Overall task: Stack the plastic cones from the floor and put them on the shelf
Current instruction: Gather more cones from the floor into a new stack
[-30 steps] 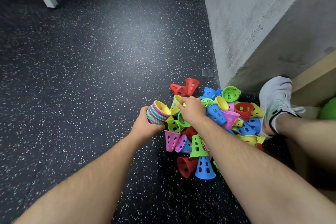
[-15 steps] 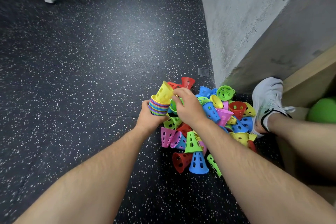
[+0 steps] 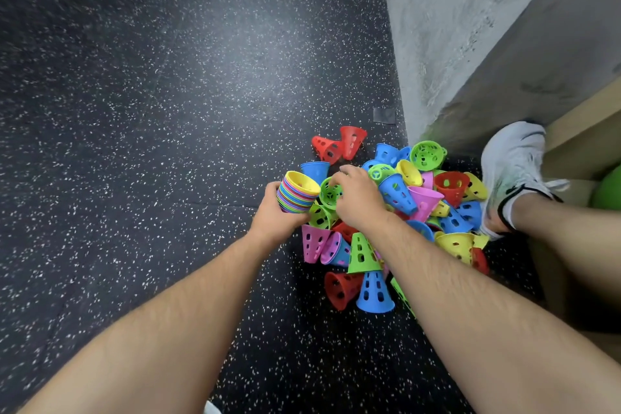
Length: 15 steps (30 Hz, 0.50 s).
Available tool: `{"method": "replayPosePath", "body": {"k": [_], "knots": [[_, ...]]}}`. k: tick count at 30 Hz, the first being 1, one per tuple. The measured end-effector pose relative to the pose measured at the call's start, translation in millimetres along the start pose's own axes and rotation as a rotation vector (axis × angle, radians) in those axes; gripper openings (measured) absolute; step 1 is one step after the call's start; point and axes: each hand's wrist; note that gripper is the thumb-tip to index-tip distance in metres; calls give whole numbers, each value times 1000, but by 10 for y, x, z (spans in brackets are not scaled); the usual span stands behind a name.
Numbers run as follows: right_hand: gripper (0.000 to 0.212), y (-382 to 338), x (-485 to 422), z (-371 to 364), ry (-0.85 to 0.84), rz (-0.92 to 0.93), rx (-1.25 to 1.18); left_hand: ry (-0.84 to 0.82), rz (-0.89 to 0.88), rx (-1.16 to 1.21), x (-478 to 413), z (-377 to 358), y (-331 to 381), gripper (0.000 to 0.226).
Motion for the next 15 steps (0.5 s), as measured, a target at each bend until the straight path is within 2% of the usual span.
{"method": "replayPosePath", "body": {"k": [4,10,15], "knots": [[52,82,-50,-106,-84,-13,8,-20,6,-6,-19,-18,-43,69],[55,110,-84,-75,29,-39,-76,-14,20,10,-20,8,-32,70],[44,161,-44,-28,-31,-66,21,-5,28,45,-8,51,-27,76]]}}
Point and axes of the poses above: each hand's wrist, its own x-axis away from the middle knuckle, its own z-axis out of the back of the hand, y = z × x, and after that the axes turned 12 degrees about z, right-handed
